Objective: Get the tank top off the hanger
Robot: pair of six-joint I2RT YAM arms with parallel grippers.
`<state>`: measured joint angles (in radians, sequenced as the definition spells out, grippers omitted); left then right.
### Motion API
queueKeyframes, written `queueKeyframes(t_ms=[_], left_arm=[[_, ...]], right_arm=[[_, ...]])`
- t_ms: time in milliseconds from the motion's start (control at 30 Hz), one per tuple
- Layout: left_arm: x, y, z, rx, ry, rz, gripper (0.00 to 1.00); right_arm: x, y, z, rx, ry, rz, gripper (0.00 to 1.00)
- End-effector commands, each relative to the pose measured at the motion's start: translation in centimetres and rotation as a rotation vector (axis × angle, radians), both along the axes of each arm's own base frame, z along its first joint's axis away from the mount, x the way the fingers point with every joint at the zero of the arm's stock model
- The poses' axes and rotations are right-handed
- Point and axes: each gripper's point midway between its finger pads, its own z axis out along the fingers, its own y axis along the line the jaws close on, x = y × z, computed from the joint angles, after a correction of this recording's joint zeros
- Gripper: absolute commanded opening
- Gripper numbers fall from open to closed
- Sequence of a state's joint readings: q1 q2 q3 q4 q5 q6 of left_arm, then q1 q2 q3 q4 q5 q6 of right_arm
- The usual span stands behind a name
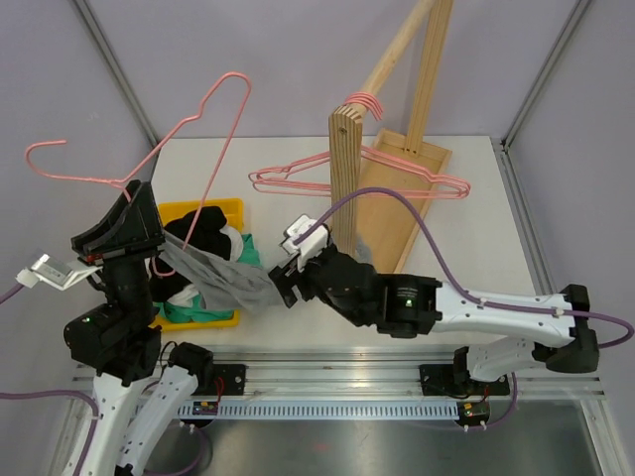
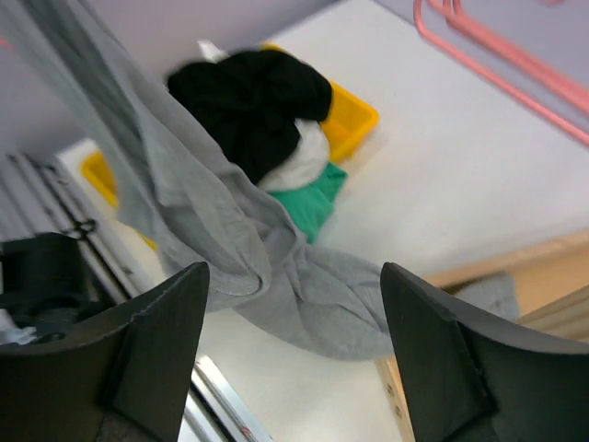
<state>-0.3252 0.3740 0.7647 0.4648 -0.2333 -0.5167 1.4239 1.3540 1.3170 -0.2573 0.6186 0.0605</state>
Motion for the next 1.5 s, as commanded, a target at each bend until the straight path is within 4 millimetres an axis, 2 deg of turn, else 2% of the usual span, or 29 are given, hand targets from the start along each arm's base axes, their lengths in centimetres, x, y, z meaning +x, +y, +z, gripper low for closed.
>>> queueKeyframes(t_ms=[0,133,200,233,300,333,533,800,1100,1267,1300,1367,1400,1433,1467], left_arm=[[0.1,0.5,-0.9,-0.022,0.005,0.015,0.00],[0.5,0.6,-2.4,-0.046,0.030,0.009,0.00],[0.6,0.9,-3.2,-0.077,0.043,0.008,0.00],[0.6,1.0,-3.6,-0.096,0.048,-0.002,0.00],[0.3,1.4,-3.9,-0.123,0.046,-0.003,0.00],[0.6,1.3,-4.6,-0.141,0.063,-0.015,0.00],[0.6,1.9,-6.1,-0.234,0.083,-0.043,0.00],[1.0,1.1,-6.8,-0.286,0.101,-0.124,0.00],[0.2,1.0,-6.0,-0.330,0.092,-0.185,0.00],[-0.7,1.2,-5.4,-0.320,0.089,-0.179,0.00],[-0.4,1.0,-5.5,-0.295,0.109,-0.171,0.00],[-1.3,0.4,-4.1,-0.230,0.098,-0.185,0.00],[-0.9,0.0,-4.5,-0.198,0.137,-0.179,0.00],[-0.8,-0.6,-4.4,-0.142,0.148,-0.181,0.00],[-1.2,-0.7,-3.8,-0.115,0.145,-0.174,0.00]], right_arm=[[-2.4,0.4,7.2,0.253,-0.046,0.154,0.84],[-3.9,1.5,8.6,0.320,-0.065,0.262,0.90],[-4.3,2.4,8.6,0.340,-0.065,0.293,0.91],[-4.6,3.2,7.8,0.329,-0.061,0.318,0.91],[-4.7,4.1,8.0,0.339,-0.098,0.339,0.91],[-4.6,4.9,7.3,0.328,-0.099,0.344,0.91],[-4.6,7.5,6.6,0.342,-0.122,0.370,0.91],[-4.6,9.5,5.8,0.333,-0.127,0.392,0.91],[-4.5,11.6,4.1,0.326,-0.119,0.401,0.92],[-4.8,11.9,3.8,0.316,-0.131,0.424,0.92],[-4.8,11.8,4.0,0.315,-0.133,0.424,0.91],[-4.9,11.0,4.7,0.299,-0.138,0.425,0.90],[-4.9,10.5,5.2,0.301,-0.139,0.425,0.90],[-5.0,9.4,7.1,0.327,-0.153,0.422,0.89],[-5.1,8.8,7.4,0.312,-0.152,0.422,0.89]])
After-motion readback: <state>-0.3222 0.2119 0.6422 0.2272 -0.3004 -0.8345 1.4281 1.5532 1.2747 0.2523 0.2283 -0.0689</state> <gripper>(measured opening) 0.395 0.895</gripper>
